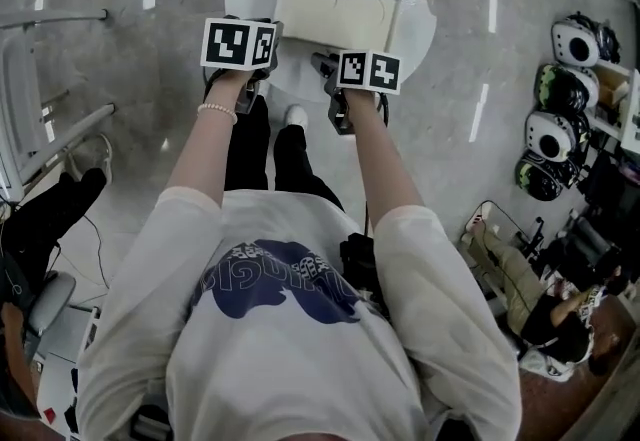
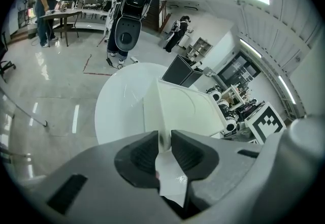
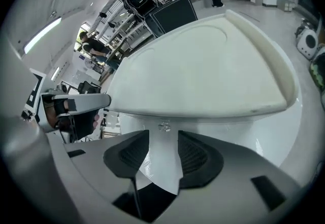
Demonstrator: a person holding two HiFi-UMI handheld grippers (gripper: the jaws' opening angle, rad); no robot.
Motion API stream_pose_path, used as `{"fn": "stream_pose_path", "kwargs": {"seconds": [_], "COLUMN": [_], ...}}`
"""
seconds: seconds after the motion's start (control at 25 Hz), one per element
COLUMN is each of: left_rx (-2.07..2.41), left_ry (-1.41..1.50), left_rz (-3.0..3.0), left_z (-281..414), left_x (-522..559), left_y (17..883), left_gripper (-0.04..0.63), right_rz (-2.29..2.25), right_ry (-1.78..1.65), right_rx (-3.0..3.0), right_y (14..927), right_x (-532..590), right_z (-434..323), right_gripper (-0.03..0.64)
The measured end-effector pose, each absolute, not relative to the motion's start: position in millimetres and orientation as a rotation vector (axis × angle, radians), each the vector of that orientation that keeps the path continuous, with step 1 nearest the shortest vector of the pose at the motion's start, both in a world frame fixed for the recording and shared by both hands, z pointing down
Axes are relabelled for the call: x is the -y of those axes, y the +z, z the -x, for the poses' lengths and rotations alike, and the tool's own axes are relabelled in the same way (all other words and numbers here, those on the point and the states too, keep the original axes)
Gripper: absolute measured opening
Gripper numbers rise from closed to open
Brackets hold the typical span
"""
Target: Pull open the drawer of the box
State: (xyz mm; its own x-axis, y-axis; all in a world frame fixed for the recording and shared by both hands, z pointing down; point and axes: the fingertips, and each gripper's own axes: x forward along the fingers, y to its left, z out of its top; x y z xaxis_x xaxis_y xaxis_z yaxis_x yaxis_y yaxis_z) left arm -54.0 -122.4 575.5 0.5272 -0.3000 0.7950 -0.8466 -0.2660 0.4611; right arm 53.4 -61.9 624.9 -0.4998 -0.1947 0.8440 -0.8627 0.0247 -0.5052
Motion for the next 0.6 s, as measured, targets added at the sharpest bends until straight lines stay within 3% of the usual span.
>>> {"fn": "stream_pose_path", "kwargs": {"seconds": [0.6], "left_rx": [0.944], "left_ry": [0.716], "left_rz": [-1.797], "left_z": [56.3], "left_x": [123.6], "left_y": [575.7], "left_gripper": [0.081], "right_rz": [-1.008], "right_ry": [1.685], "right_rx": [1.606], "right_y": [641.1], "right_x": [77.0], "right_z": [-49.0], "right_gripper": [0.140]}}
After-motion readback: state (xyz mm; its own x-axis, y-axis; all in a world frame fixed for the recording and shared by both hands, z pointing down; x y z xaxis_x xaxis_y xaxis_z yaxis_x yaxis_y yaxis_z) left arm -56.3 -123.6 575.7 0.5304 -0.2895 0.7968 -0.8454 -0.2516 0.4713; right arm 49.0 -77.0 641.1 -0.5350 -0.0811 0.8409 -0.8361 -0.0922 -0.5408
